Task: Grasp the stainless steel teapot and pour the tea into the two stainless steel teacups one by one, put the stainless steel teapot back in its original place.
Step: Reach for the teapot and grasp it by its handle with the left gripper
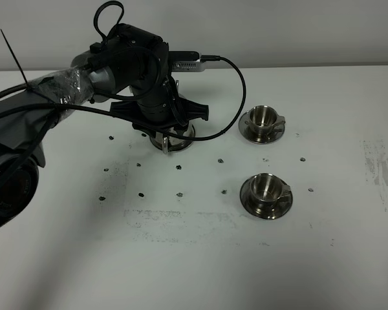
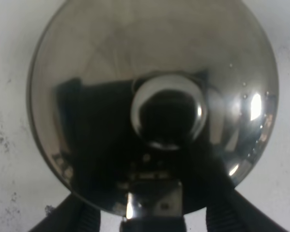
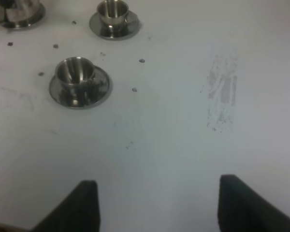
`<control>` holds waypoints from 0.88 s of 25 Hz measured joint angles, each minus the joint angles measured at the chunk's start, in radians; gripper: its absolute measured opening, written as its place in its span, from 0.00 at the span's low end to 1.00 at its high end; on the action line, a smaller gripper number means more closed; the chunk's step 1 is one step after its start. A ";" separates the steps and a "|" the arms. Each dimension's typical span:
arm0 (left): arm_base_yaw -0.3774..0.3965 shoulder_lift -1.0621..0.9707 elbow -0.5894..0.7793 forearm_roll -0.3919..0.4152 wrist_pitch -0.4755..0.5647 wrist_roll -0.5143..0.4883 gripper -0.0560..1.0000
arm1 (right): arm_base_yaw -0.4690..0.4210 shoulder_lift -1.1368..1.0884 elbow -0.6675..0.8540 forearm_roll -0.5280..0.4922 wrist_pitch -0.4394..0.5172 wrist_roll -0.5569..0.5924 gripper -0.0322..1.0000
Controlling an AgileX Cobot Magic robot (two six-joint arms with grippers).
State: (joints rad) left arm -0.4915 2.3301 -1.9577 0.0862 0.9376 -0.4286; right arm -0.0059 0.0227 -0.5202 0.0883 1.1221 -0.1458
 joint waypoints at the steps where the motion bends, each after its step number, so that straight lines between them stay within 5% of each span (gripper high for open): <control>1: 0.000 0.000 0.000 0.003 0.000 0.000 0.52 | 0.000 0.000 0.000 0.000 0.000 0.000 0.56; 22: 0.000 0.000 0.000 0.012 -0.002 0.000 0.52 | 0.000 0.000 0.000 0.000 0.000 0.000 0.56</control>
State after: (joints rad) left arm -0.4915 2.3301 -1.9577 0.0981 0.9356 -0.4286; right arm -0.0059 0.0227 -0.5202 0.0883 1.1221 -0.1458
